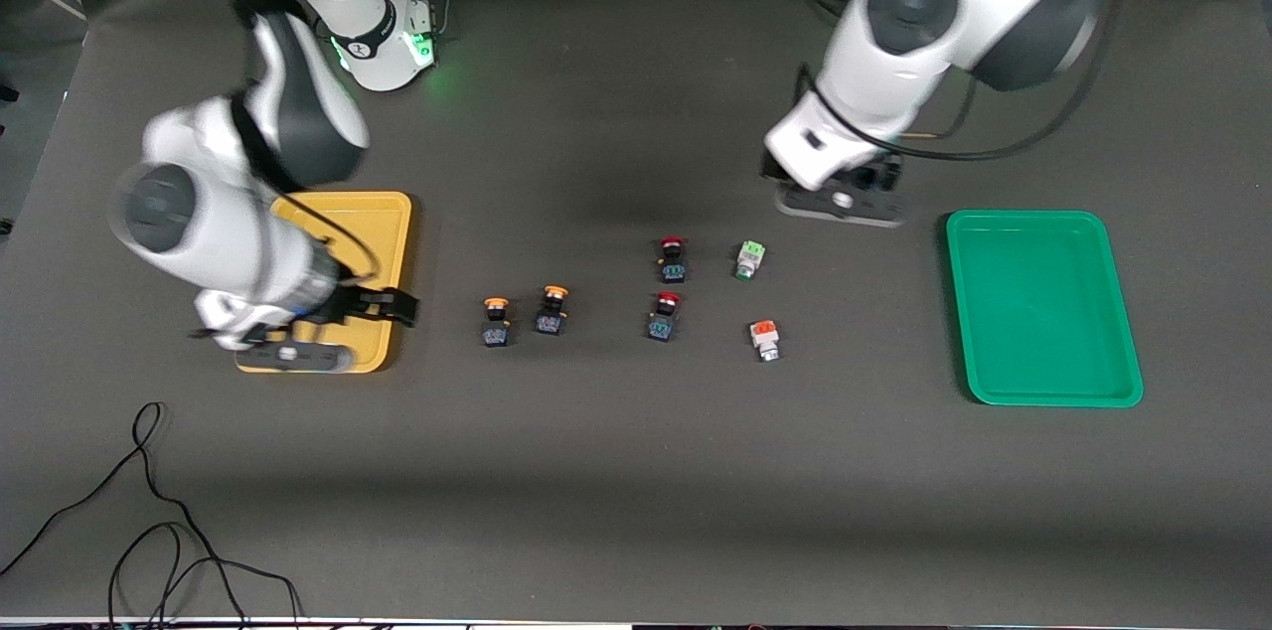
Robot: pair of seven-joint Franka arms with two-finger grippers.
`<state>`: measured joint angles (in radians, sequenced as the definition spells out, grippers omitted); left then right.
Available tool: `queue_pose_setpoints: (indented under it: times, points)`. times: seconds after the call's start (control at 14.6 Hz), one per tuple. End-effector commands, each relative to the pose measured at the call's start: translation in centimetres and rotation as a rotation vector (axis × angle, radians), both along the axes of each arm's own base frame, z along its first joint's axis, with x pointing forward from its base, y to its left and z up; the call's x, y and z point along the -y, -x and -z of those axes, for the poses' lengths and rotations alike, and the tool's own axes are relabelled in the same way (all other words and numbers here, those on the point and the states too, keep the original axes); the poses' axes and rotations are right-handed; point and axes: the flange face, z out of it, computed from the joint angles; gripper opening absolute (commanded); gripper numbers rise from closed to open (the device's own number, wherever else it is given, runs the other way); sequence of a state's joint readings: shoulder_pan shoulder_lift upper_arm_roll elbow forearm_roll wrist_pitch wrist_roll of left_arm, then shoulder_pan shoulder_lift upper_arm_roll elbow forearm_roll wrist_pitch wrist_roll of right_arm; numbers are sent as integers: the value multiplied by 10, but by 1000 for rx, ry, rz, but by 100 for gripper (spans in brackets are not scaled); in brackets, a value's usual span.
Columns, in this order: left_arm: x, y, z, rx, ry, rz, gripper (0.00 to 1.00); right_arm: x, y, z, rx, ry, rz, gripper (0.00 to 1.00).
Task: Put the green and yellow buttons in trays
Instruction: 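Grasp a yellow button with the right gripper while the left gripper grasps a green button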
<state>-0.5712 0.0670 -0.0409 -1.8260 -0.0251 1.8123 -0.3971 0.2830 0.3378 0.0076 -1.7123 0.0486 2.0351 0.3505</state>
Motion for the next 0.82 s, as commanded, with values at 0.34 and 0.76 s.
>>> queue_pose_setpoints:
  times: [0.34, 0.76]
  points:
    - [12, 12, 24, -94, 59, 203, 100, -35, -15, 111, 16, -5, 31, 100]
    - [3, 17, 132, -66, 66, 239, 100, -74, -7, 170, 53, -14, 61, 100]
